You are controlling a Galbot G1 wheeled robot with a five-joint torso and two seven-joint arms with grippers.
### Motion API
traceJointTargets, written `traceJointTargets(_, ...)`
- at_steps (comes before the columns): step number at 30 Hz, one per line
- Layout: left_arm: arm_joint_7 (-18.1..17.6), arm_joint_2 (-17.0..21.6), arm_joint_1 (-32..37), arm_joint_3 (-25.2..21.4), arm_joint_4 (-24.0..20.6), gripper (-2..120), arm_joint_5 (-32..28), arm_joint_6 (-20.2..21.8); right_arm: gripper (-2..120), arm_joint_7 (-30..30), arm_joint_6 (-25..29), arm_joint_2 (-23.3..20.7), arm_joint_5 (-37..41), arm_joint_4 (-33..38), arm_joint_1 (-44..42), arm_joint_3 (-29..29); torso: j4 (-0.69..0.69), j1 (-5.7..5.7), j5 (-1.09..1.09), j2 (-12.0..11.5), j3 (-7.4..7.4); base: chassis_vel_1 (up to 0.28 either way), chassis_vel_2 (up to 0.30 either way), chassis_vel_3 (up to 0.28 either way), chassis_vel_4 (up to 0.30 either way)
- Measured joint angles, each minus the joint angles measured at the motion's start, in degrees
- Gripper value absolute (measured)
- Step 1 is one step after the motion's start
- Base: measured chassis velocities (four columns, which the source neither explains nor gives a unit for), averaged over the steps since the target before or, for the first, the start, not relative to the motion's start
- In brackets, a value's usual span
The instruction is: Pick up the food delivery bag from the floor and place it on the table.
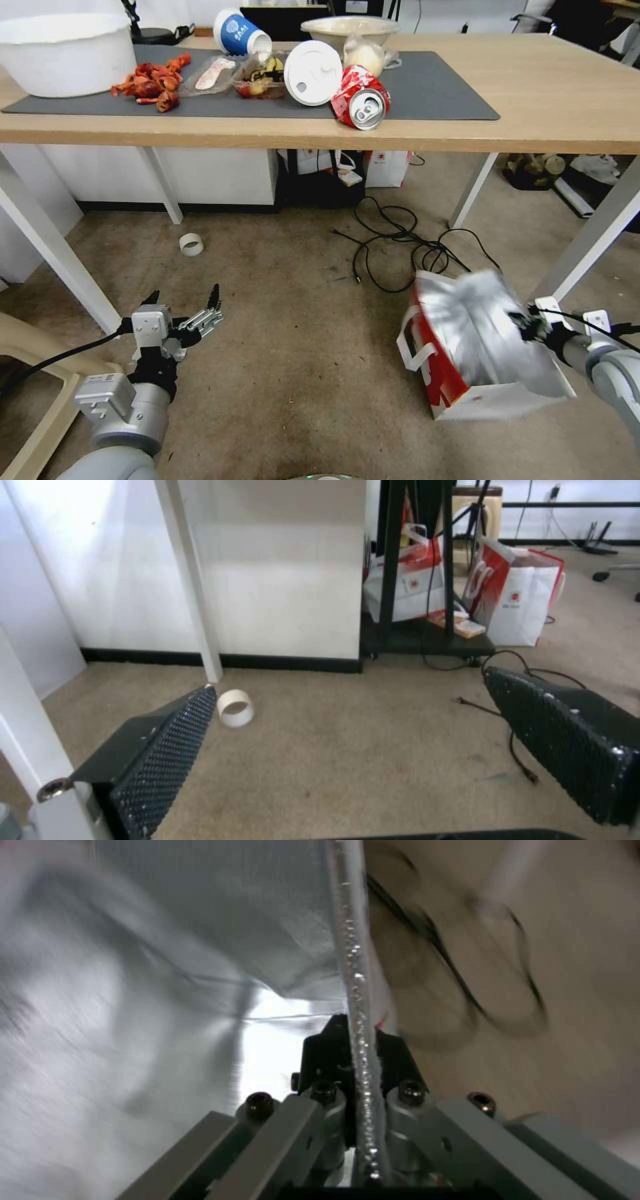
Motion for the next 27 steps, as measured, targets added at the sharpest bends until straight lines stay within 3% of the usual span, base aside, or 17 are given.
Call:
traceJointTargets(1, -0.2, 0.2, 0.2, -0.4, 0.0, 100, -0.4, 0.0, 0, -5.1, 4.3, -2.4, 1.9, 5.2, -0.9, -0.3, 0.00, 0.00, -0.01, 0.0, 0.00, 0.000, 0.000, 0.000, 0.000)
traceJointTargets(3, -0.3, 0.2, 0.3, -0.5, 0.0, 100, -0.6, 0.0, 0, -6.6, 5.8, -4.0, 3.1, 7.4, -0.9, -0.8, 0.00, 0.00, -0.01, 0.0, 0.00, 0.000, 0.000, 0.000, 0.000)
traceJointTargets(5, -0.6, 0.2, 0.4, -0.9, 0.0, 100, -1.6, 0.1, 0, -9.8, 8.0, -9.2, 7.4, 12.0, 0.2, -2.4, 0.01, 0.00, -0.02, 0.0, 0.00, 0.000, 0.000, 0.000, 0.000)
traceJointTargets(6, -0.6, 0.2, 0.4, -0.9, 0.0, 100, -1.6, 0.1, 0, -9.8, 8.0, -9.2, 7.4, 12.0, 0.2, -2.4, 0.01, 0.00, -0.02, 0.0, 0.00, 0.000, 0.000, 0.000, 0.000)
traceJointTargets(12, -1.7, -0.1, 0.5, -1.3, -0.1, 100, -3.5, 0.0, 0, -17.1, 7.3, -19.3, 16.2, 16.4, 2.4, -4.2, 0.01, 0.00, -0.02, 0.0, 0.00, 0.000, 0.000, 0.000, 0.000)
traceJointTargets(13, -2.0, -0.1, 0.5, -1.4, -0.1, 100, -4.1, -0.3, 0, -22.2, 7.8, -23.3, 18.3, 16.5, 3.2, -4.5, 0.01, 0.00, -0.01, 0.0, 0.00, 0.000, 0.000, 0.000, 0.000)
traceJointTargets(18, -2.5, -0.2, 0.4, -1.5, -0.1, 100, -5.0, -0.9, 0, -31.2, 10.6, -27.9, 22.6, 15.0, 4.9, -4.9, 0.01, 0.00, -0.01, 0.0, 0.00, 0.000, 0.000, 0.000, 0.000)
traceJointTargets(20, -2.8, -0.2, 0.1, -1.6, -0.1, 100, -5.7, -1.2, 0, -39.2, 13.6, -31.6, 26.0, 12.4, 8.6, -7.5, 0.01, 0.00, 0.00, 0.0, 0.00, 0.000, 0.000, 0.000, 0.000)
traceJointTargets(27, -2.9, 0.0, -0.1, -1.6, -0.1, 100, -6.8, -1.4, 0, -49.2, 16.8, -34.6, 25.0, 9.2, 12.1, -9.9, 0.00, 0.00, -0.01, 0.0, 0.00, 0.000, 0.000, 0.000, 0.000)
